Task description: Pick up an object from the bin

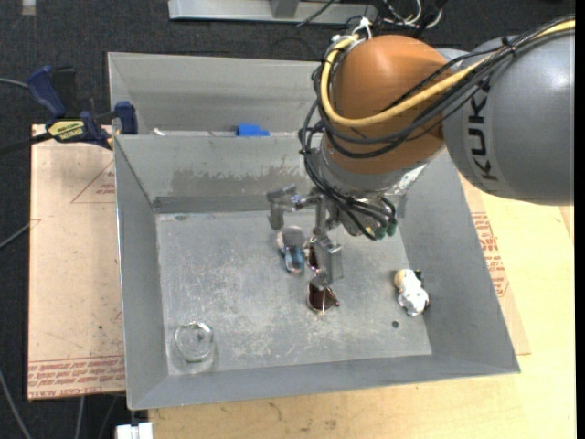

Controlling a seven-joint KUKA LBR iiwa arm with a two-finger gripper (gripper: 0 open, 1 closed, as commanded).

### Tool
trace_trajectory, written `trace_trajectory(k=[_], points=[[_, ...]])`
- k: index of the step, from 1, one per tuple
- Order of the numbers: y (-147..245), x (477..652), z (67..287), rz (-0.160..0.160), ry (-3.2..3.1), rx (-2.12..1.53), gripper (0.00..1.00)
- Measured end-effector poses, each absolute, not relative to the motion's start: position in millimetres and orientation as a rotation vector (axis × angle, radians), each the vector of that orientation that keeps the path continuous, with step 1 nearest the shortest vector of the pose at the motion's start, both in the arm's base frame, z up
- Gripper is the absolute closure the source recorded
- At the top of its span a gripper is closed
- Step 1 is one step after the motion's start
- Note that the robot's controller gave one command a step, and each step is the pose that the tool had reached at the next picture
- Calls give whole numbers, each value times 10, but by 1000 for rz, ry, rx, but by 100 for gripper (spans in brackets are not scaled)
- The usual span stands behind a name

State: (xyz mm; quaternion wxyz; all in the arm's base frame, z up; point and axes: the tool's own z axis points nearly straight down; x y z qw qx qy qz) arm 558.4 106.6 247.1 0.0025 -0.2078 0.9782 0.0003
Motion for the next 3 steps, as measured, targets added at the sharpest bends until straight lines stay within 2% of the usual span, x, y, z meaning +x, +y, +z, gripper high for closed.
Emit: trace_trajectory(k=[1, 2, 3], points=[[810, 5534, 2265, 1, 3014, -879, 0], [622, 5627, 2153, 2, 3037, -791, 0], [292, 5799, 2034, 1, 2921, -1144, 0]])
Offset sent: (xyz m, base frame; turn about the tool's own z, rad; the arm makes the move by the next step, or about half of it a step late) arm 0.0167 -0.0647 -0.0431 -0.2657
